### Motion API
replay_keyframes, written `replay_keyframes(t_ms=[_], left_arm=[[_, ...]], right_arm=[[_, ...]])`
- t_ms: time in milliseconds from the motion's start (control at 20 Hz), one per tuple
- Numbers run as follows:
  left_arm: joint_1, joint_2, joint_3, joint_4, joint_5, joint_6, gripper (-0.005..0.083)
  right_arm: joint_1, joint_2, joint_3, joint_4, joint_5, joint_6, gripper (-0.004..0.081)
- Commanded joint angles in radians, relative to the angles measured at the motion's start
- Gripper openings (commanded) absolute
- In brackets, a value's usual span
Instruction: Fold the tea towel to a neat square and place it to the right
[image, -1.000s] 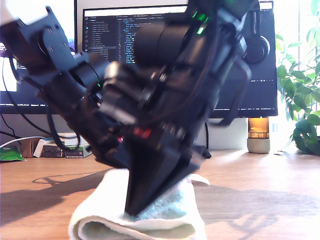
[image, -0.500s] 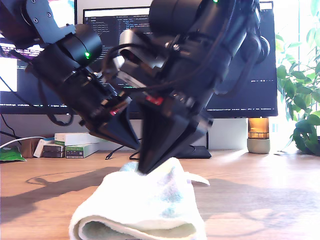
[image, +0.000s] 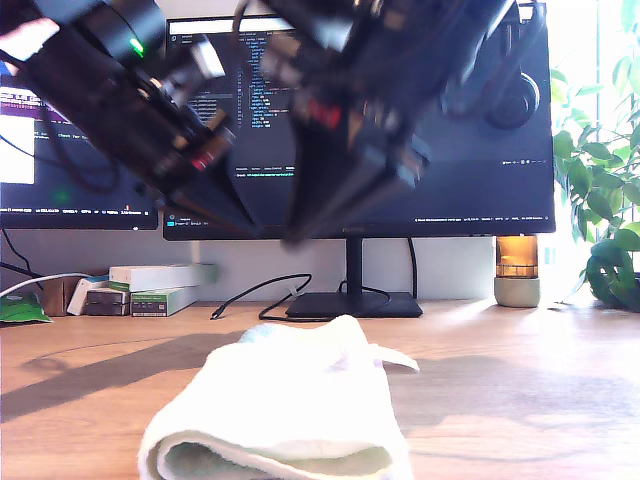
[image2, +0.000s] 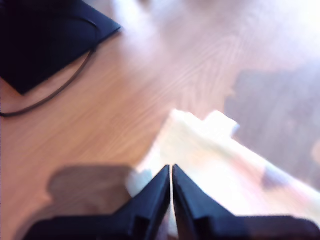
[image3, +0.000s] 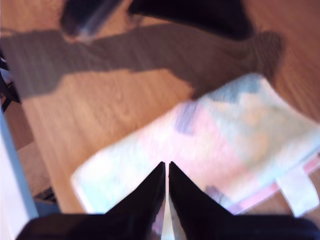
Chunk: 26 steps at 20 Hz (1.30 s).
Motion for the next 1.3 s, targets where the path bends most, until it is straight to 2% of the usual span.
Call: replay_keyframes(t_ms=[0,100,200,450,700,850,1050,1200,1250], left_arm=[[-0.003,-0.076,-0.082,0.081,0.015,0.007,-0.0019],[-0.008,-0.160,-0.177,0.154,0.034,-0.004,-0.0019],[-0.020,-0.235,-0.259,0.195,0.054,-0.022,-0.0019],[-0.106,-0.377,-0.413,0.240,0.066,-0.108,-0.0019],[-0.248,-0.473,-0.512,0.224,-0.023,-0.215,-0.0019],[-0.322,-0.503,-0.520,0.172,-0.098,-0.284,-0.0019],[-0.393,-0.514,-0.522,0.075,-0.179,-0.305,-0.0019],[-0.402,-0.514,-0.521,0.055,-0.188,-0.497,-0.0019],[-0.397,-0.515,-0.520,0.048,-0.191,-0.604,-0.0019]], right_arm=[[-0.001,-0.056,-0.093,0.076,0.000,-0.013,-0.0011],[-0.001,-0.143,-0.189,0.182,-0.002,-0.016,-0.0011],[-0.001,-0.228,-0.276,0.237,-0.004,-0.016,-0.0011],[-0.001,-0.408,-0.440,0.280,-0.007,0.034,-0.0011],[-0.001,-0.547,-0.539,0.257,0.001,0.125,-0.0011],[0.001,-0.606,-0.576,0.224,0.001,0.155,-0.0011],[0.003,-0.659,-0.607,0.197,0.007,0.171,-0.0011],[0.003,-0.662,-0.608,0.174,0.017,0.301,-0.0011],[0.003,-0.662,-0.608,0.173,0.016,0.406,-0.0011]])
